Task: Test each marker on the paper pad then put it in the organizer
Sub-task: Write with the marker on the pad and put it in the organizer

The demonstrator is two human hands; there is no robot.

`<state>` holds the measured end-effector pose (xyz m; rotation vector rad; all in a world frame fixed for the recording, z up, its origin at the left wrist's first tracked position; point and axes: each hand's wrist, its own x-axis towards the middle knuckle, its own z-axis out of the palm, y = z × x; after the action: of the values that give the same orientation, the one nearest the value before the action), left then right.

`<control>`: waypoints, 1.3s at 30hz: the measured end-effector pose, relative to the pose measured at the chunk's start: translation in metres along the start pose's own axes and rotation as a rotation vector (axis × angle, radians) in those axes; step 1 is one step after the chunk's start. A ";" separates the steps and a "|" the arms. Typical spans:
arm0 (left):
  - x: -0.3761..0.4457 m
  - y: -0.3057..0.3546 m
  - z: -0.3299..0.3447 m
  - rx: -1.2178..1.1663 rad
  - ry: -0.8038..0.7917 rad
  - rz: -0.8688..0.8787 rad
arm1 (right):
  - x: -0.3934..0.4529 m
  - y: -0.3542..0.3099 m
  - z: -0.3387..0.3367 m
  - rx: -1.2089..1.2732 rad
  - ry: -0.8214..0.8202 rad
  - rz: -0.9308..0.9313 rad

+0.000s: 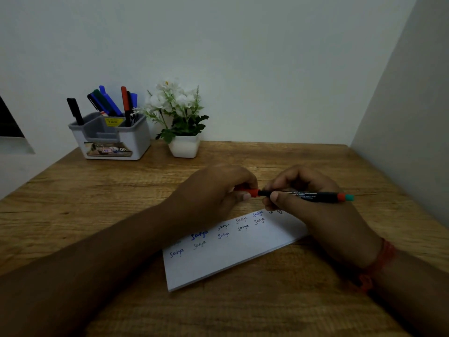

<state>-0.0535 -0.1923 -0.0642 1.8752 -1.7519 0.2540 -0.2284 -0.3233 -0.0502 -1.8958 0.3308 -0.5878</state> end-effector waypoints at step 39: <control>-0.028 -0.050 -0.066 0.483 0.058 -0.196 | 0.051 -0.032 0.045 0.237 -0.040 0.003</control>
<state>0.0065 -0.1345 -0.0365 2.3297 -1.5469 0.6989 -0.1626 -0.2998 -0.0218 -1.6770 0.2273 -0.5602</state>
